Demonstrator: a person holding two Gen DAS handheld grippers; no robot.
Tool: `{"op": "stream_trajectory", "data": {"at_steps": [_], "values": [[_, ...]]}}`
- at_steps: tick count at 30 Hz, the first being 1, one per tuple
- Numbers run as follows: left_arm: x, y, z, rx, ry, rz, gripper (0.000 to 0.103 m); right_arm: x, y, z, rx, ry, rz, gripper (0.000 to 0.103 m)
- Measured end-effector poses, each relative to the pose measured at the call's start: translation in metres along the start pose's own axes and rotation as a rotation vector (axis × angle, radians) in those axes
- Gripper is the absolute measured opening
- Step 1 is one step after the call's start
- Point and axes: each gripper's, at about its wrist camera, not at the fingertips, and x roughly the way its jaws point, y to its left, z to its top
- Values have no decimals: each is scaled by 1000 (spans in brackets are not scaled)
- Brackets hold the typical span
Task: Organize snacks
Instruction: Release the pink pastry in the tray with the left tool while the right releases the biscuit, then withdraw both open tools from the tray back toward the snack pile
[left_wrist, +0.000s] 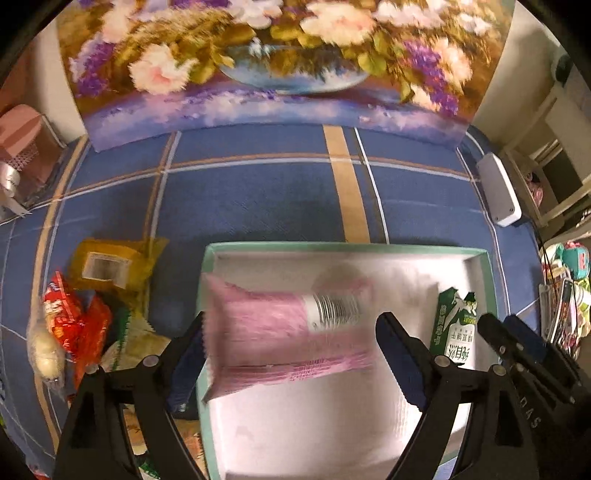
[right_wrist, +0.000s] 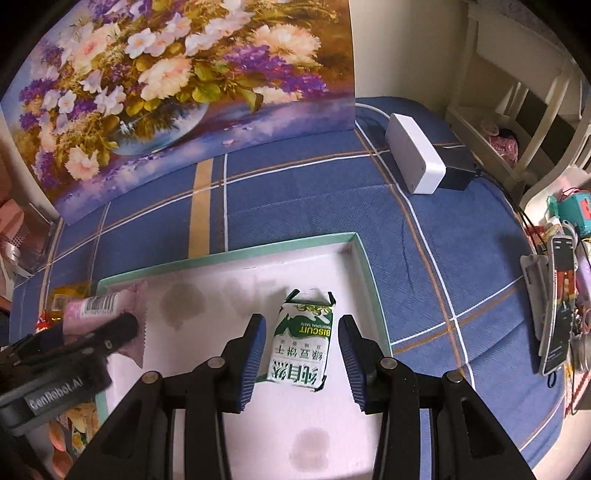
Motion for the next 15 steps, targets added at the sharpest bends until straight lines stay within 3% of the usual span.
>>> {"op": "stream_trajectory", "data": {"at_steps": [2,3,4,7,10,15], "values": [[-5,1,0,14,-30,37,97,0,3,-2,-5,9,0,51],[-6,1,-1,20,-37,49,101,1,3,-3,-2,15,-2,68],[-8,3,-2,19,-38,52,102,2,4,-5,2,19,-4,72],[-13,9,-5,-11,-45,19,102,3,4,-12,-3,35,-6,73],[-17,12,-8,-23,-58,33,102,2,4,-17,-3,43,-16,74],[-23,22,-18,-46,-83,44,102,-5,6,-24,10,36,-1,90]]}}
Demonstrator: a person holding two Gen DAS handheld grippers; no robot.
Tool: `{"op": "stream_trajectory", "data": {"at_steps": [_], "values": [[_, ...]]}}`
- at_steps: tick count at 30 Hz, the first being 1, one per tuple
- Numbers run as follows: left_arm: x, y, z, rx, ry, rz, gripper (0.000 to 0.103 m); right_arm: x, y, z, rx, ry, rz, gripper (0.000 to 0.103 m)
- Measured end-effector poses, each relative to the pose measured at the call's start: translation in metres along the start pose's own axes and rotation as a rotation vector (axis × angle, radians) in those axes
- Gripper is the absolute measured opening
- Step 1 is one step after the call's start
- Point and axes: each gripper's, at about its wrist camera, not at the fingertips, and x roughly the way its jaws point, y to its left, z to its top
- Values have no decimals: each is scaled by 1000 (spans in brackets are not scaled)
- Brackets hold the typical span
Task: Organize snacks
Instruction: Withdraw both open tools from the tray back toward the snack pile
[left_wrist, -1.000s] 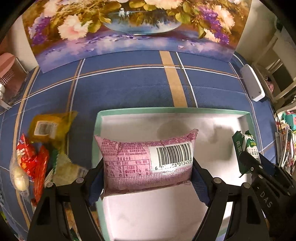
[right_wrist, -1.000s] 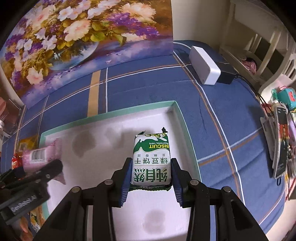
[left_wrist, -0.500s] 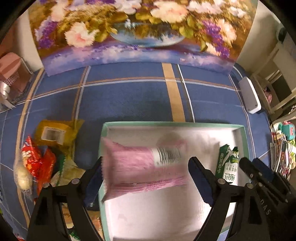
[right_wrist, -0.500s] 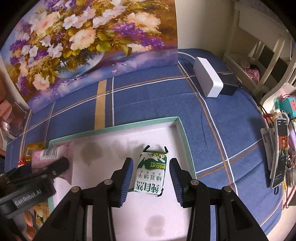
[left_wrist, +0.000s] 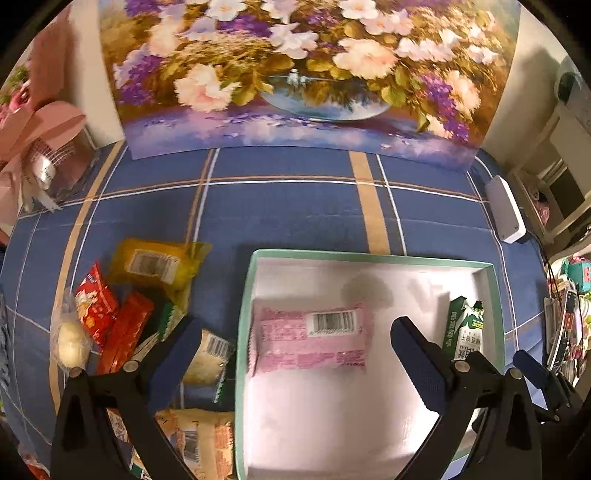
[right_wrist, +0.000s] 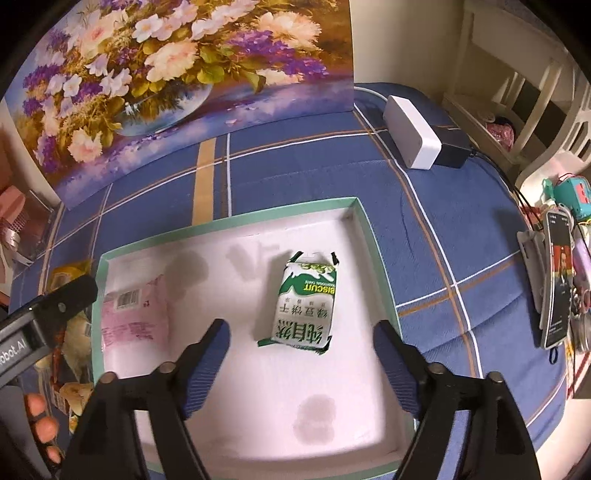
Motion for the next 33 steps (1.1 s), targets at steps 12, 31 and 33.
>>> {"op": "stream_trajectory", "data": {"at_steps": [12,31,33], "values": [[-31,61,-32,-110,-52,51,102,-41,51,-18,-56,-116,99,103],[-72,148,-79,-230,-105,257,102,-69,129,-64,-89,-138,164,103],[-70,159,-83,-258,-73,258,102,-69,136,-68,-86,-133,178,103]]}}
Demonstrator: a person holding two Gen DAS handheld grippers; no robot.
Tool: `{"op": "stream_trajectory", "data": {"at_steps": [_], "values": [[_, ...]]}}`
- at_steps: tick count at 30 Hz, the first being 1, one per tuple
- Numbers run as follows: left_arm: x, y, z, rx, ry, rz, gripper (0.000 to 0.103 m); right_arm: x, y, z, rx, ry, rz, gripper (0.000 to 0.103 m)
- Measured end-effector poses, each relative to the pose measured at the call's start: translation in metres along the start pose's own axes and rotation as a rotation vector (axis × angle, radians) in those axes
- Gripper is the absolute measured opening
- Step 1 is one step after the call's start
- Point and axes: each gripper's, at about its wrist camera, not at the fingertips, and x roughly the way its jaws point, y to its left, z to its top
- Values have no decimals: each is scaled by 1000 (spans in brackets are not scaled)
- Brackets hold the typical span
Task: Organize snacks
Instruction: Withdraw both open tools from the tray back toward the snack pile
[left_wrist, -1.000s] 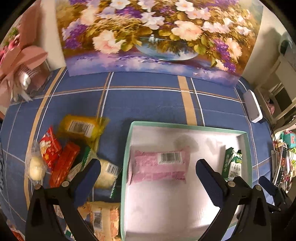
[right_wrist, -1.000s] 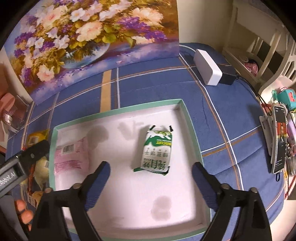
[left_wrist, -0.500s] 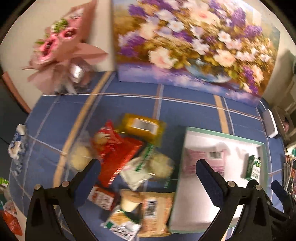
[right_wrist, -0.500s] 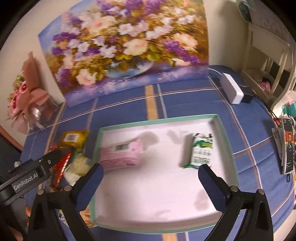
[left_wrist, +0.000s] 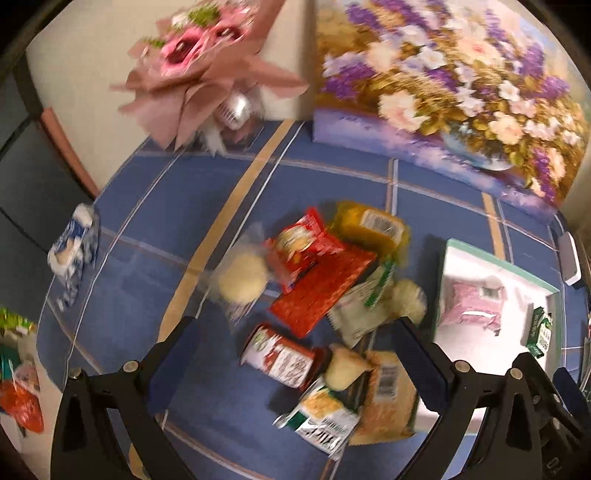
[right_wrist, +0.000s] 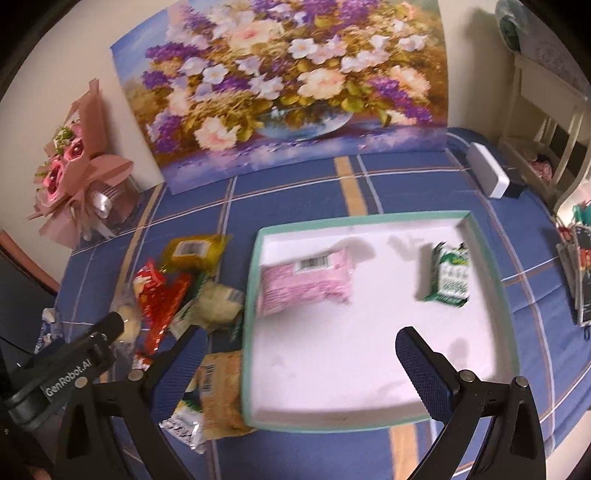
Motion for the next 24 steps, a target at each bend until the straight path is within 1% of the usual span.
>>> {"op": "stream_trajectory", "data": {"at_steps": [4,7,12,17,19,24], "values": [[9,17,-6,-28,49,25,102,4,14,-8,0,34,15,103],[15,26,-13,-26,78,48,102,8,22,-15,-15,68,-6,103],[20,39,-19,-51,109,24,102,11,32,-22,-37,106,-12,103],[24,43,-24,-38,113,43,102,19,41,-33,-51,159,5,103],[27,44,-27,-34,125,44,102,23,45,-37,-57,177,11,103],[37,49,-37,-35,163,49,102,32,52,-47,-82,210,-5,103]]}}
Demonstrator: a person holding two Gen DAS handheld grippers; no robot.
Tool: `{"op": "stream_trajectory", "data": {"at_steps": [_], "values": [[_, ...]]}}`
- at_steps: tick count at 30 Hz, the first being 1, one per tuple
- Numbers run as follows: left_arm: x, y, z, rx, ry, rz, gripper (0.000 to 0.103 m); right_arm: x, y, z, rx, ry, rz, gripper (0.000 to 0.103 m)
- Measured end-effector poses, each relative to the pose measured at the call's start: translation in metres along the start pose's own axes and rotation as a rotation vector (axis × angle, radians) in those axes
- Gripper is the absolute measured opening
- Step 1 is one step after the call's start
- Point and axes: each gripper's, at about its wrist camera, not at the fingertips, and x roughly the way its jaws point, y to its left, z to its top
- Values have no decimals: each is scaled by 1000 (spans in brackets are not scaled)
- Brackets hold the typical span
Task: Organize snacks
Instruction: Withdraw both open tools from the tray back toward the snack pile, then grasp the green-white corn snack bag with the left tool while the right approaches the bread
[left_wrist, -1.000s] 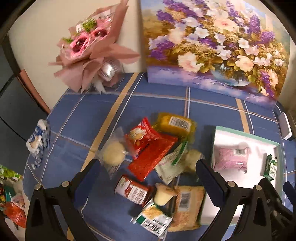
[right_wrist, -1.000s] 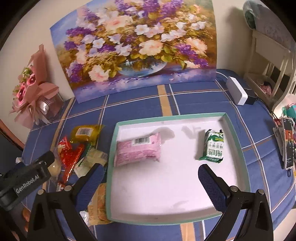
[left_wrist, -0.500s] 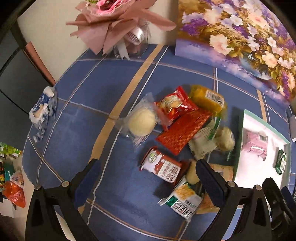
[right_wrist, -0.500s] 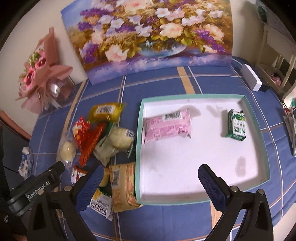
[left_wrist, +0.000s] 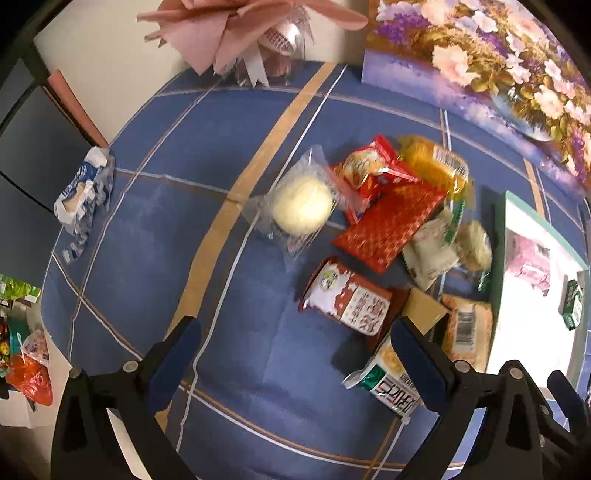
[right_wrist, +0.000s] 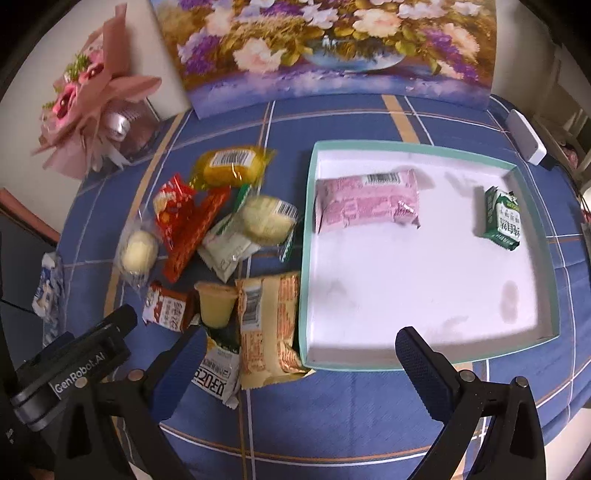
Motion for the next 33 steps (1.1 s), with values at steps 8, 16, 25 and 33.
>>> {"op": "stream_trajectory", "data": {"at_steps": [8,16,25,33], "values": [[18,11,-9,-38,60,-21,102,13,3,-7,-14,46,-3,100],[24,14,-10,-46,66,-39,102,17,15,-8,-50,56,8,95],[44,12,-11,-92,138,-90,102,38,14,-5,-58,103,71,72],[50,15,-12,-147,162,-102,102,45,22,0,-95,90,91,68]]}}
